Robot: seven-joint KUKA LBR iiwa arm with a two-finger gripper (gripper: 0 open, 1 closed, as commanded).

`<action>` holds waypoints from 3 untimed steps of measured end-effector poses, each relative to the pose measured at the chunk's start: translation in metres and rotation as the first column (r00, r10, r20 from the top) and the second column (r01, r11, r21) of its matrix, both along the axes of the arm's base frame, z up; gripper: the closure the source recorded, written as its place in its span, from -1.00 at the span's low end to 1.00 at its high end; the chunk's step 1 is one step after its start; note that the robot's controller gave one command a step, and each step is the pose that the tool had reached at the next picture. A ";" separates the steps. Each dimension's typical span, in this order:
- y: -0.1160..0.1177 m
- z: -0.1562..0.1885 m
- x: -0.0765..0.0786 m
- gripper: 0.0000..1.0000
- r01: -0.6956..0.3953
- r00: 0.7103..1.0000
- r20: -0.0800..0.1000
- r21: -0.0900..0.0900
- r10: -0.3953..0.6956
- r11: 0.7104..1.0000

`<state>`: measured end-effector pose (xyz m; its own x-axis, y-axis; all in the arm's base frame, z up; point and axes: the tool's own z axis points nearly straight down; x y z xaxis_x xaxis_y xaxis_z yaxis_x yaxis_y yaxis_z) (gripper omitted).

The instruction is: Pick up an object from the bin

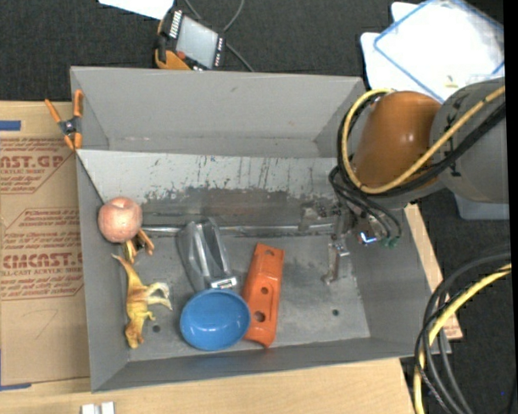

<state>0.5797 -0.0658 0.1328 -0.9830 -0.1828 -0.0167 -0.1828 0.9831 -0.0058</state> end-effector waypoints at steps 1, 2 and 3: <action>0.060 -0.060 -0.027 -1.00 0.163 0.987 -0.014 0.007 -0.163 0.987; 0.023 -0.062 -0.007 1.00 0.109 0.994 0.009 0.001 -0.109 0.994; 0.023 -0.062 -0.007 1.00 0.109 0.994 0.009 0.001 -0.109 0.994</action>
Offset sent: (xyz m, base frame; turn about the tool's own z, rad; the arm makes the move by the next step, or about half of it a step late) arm -0.0079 0.0225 -0.0628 0.1101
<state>0.5730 -0.0431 0.0710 -0.9969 -0.0748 -0.0259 -0.0747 0.9972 -0.0069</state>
